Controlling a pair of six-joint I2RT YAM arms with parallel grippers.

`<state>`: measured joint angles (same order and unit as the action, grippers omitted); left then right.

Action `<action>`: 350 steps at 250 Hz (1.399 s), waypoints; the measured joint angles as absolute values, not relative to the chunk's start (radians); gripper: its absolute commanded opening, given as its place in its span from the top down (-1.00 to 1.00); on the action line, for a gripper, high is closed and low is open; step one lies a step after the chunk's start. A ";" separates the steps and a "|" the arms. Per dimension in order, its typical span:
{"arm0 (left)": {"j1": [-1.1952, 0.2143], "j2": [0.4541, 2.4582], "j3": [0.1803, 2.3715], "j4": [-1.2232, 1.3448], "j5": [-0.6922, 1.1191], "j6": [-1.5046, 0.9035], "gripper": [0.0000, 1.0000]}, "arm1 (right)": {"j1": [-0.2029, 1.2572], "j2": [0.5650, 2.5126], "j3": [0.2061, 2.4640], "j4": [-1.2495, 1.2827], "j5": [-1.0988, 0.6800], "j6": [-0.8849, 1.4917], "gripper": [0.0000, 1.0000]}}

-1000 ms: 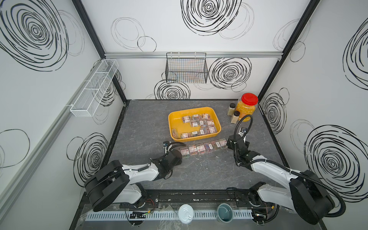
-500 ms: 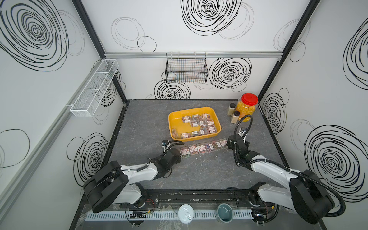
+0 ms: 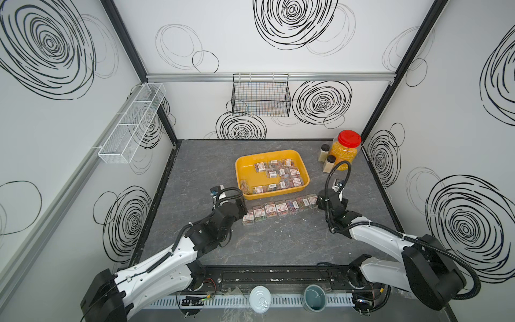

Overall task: Take the paper clips out of the storage box
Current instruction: Place the boxed paper clips at the center of the board, then move the boxed paper clips to the storage box.

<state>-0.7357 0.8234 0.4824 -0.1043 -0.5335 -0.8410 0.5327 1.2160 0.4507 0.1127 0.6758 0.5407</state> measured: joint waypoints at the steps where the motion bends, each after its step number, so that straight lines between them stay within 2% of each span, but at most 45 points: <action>1: -0.735 0.822 0.483 -0.105 -0.533 -0.841 -0.95 | 0.533 1.216 0.451 0.113 0.676 0.541 -0.61; 7: -0.726 0.812 0.488 -0.109 -0.533 -0.831 -1.00 | 0.532 1.219 0.454 0.112 0.675 0.541 -0.62; 37: -0.690 0.804 0.523 -0.126 -0.522 -0.795 -0.98 | 0.482 1.224 0.469 0.109 0.627 0.537 -0.61; 84: -0.669 0.839 0.570 -0.110 -0.522 -0.773 -0.98 | 0.239 1.155 0.462 0.093 0.484 0.565 -0.61; 96: -0.666 0.838 0.566 -0.083 -0.516 -0.768 -1.00 | 0.228 1.110 0.448 0.091 0.479 0.571 -0.63; 107: -0.661 0.829 0.548 -0.031 -0.507 -0.757 -0.90 | 0.228 1.072 0.436 0.092 0.473 0.575 -0.64; 119: -0.658 0.812 0.519 0.021 -0.503 -0.747 -1.00 | 0.228 1.043 0.423 0.101 0.475 0.579 -0.69; 125: -0.656 0.801 0.503 0.043 -0.506 -0.746 -0.98 | 0.229 1.034 0.416 0.111 0.479 0.580 -0.70; 175: -0.577 0.801 0.471 0.098 -0.474 -0.729 -0.98 | 0.220 1.085 0.387 0.154 0.480 0.583 -0.68; 188: -0.558 0.838 0.493 0.093 -0.450 -0.723 -1.00 | 0.222 1.113 0.389 0.154 0.475 0.583 -0.69; 212: -0.567 0.933 0.568 0.071 -0.421 -0.706 -0.84 | 0.241 1.150 0.398 0.154 0.478 0.582 -0.70; 286: -0.797 1.372 1.039 -0.119 -0.549 -0.620 -0.32 | 0.311 1.184 0.434 0.150 0.535 0.579 -0.71; 350: -0.743 1.617 1.205 -0.232 -0.549 -0.591 -0.29 | 0.328 1.200 0.445 0.146 0.561 0.574 -0.72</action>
